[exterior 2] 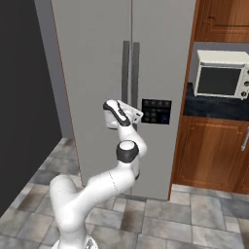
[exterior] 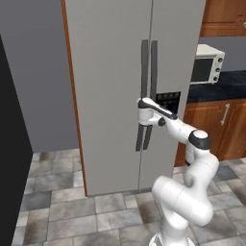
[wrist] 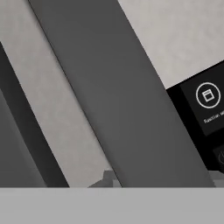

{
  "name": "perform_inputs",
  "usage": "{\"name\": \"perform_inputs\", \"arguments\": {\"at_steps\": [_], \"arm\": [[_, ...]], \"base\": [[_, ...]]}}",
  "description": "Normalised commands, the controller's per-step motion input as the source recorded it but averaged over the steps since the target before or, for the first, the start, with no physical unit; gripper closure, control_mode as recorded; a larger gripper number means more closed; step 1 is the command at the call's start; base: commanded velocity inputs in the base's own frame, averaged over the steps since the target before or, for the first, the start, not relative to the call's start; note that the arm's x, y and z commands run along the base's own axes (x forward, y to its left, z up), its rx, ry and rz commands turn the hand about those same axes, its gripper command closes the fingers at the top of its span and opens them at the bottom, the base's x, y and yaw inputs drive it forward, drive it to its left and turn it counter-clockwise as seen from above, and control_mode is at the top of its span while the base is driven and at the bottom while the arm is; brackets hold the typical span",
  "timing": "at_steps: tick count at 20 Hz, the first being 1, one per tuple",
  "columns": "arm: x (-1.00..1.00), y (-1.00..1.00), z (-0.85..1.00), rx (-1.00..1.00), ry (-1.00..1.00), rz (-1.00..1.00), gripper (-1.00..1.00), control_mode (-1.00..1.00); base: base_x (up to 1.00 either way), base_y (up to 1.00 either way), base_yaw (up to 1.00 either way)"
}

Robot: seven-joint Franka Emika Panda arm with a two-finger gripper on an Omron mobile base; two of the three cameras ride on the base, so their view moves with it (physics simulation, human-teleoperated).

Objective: Pick up the frozen steak from the freezer, place it on any shelf in the fridge, and close the fridge and freezer doors when done.

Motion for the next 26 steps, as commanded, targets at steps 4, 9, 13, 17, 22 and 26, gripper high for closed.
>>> {"name": "perform_inputs", "arguments": {"at_steps": [4, 9, 13, 17, 22, 26], "arm": [[1.00, 0.89, -0.24, -0.04, 0.10, -0.06, -1.00, -1.00], [1.00, 0.83, -0.70, 0.00, 0.03, -0.01, -1.00, -1.00], [1.00, 0.88, -1.00, -0.05, 0.00, 0.00, -1.00, -1.00], [0.47, 0.32, -0.39, -0.06, -0.09, 0.01, -1.00, -1.00], [-0.03, -0.02, 0.00, 0.01, 0.02, -0.03, -1.00, -1.00], [0.60, 0.62, -0.39, -0.04, 0.38, -0.07, -1.00, -1.00]], "base": [[0.00, 0.00, 0.00], [0.00, 0.00, 0.00], [0.00, 0.00, 0.00], [0.00, 0.00, 0.00], [0.00, 0.00, 0.00], [0.00, 0.00, 0.00]]}}
